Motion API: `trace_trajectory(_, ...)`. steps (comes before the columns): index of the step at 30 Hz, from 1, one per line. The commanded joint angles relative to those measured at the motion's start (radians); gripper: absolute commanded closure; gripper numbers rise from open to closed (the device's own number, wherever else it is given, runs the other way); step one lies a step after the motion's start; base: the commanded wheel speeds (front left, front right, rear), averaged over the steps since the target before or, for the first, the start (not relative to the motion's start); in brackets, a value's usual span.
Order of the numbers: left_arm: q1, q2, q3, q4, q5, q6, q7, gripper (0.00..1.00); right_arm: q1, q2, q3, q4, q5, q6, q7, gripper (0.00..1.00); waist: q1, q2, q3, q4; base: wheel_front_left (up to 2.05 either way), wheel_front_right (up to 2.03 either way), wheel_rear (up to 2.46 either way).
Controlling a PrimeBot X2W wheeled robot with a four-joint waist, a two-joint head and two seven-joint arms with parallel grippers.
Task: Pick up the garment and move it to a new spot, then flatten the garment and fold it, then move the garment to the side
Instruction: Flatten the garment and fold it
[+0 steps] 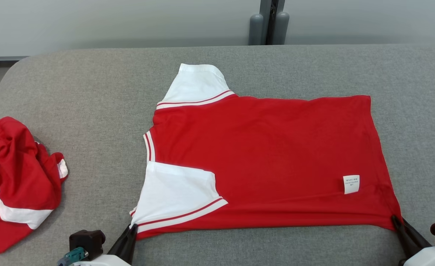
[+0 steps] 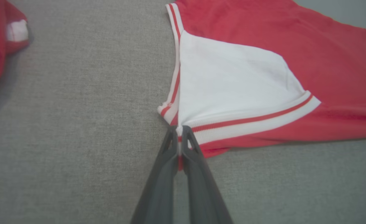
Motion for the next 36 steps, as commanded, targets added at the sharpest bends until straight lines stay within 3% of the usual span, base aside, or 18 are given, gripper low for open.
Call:
trace_trajectory(1, 0.004, 0.006, 0.011, 0.008, -0.004, 0.013, 0.003, 1.00, 0.002, 0.004, -0.007, 0.016, -0.009, -0.003, 0.001, 0.62, 0.0000, -0.0001, -0.002, 0.001, 0.00, 0.00, 0.00)
trace_trajectory(2, -0.001, 0.007, 0.010, 0.014, -0.001, 0.015, 0.002, 0.54, -0.002, 0.011, -0.017, 0.020, -0.013, -0.003, 0.001, 0.00, 0.0000, -0.0001, -0.004, 0.001, 0.00, 0.00, 0.00)
trace_trajectory(3, -0.008, 0.009, 0.011, 0.018, 0.009, 0.021, -0.009, 0.00, -0.008, 0.016, -0.028, 0.020, -0.018, -0.003, 0.001, 0.00, 0.0000, -0.0001, -0.005, 0.001, 0.00, 0.00, 0.00)
trace_trajectory(10, -0.063, 0.002, 0.040, 0.009, 0.015, 0.033, -0.105, 0.00, -0.037, 0.049, -0.144, -0.040, -0.077, -0.002, 0.000, 0.00, 0.0000, -0.0001, -0.007, -0.008, 0.00, 0.00, 0.00)
trace_trajectory(15, -0.122, -0.019, 0.057, -0.009, 0.024, 0.050, -0.187, 0.00, -0.082, 0.136, -0.235, -0.110, -0.184, -0.002, 0.000, 0.00, 0.0000, -0.0001, -0.012, -0.025, 0.00, 0.00, 0.00)
trace_trajectory(24, -0.229, -0.075, 0.013, 0.059, 0.059, 0.053, -0.328, 0.00, -0.142, 0.309, -0.204, -0.220, -0.322, -0.002, 0.000, 0.00, 0.0000, -0.0001, -0.018, -0.054, 0.00, 0.00, 0.00)
trace_trajectory(29, -0.298, -0.091, -0.003, 0.124, 0.047, 0.041, -0.352, 0.00, -0.130, 0.336, -0.177, -0.228, -0.333, -0.002, 0.000, 0.00, 0.0000, -0.0001, -0.006, -0.057, 0.00, 0.00, 0.00)
trace_trajectory(36, -0.517, -0.086, -0.021, 0.279, 0.060, 0.012, -0.322, 0.00, -0.146, 0.320, -0.172, -0.232, -0.333, -0.002, 0.000, 0.00, 0.0000, -0.0001, 0.051, -0.072, 0.00, 0.00, 0.00)
